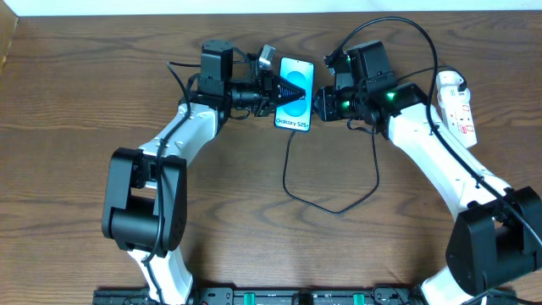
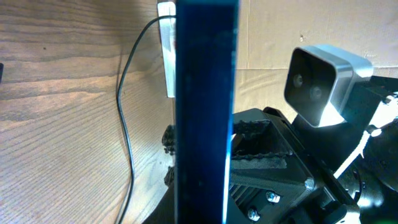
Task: Plug charger to phone and switch on socket
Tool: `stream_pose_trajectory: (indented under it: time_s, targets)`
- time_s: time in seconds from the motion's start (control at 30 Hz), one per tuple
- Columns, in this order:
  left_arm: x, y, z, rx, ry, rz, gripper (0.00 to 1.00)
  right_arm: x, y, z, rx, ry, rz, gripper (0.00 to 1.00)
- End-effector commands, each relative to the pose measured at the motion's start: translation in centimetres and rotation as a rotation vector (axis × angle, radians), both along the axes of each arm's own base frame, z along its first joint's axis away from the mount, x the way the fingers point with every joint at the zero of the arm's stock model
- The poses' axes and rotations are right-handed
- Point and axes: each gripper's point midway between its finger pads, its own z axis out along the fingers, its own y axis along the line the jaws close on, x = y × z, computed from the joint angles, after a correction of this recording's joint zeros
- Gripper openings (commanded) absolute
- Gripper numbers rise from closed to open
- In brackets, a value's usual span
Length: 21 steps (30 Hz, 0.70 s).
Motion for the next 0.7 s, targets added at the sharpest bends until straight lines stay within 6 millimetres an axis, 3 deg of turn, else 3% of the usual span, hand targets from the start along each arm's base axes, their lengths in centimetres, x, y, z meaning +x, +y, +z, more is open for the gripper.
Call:
stream_pose_trajectory:
  time_s: [0.0, 0.37, 0.67]
  targets:
    - [-1.8, -2.2, 0.3, -0.017, -0.019, -0.085, 0.07, -0.9, 3.4, 2.4, 0.105, -0.036, 0.105, 0.3]
    - [-2.4, -2.9, 0.3, -0.018, -0.015, -0.105, 0.07, -2.3, 6.9, 3.6, 0.163, -0.067, 0.189, 0.29]
    - [-2.2, -2.9, 0.1, -0.01, -0.017, -0.093, 0.07, -3.2, 8.3, 3.8, 0.182, -0.062, 0.218, 0.29]
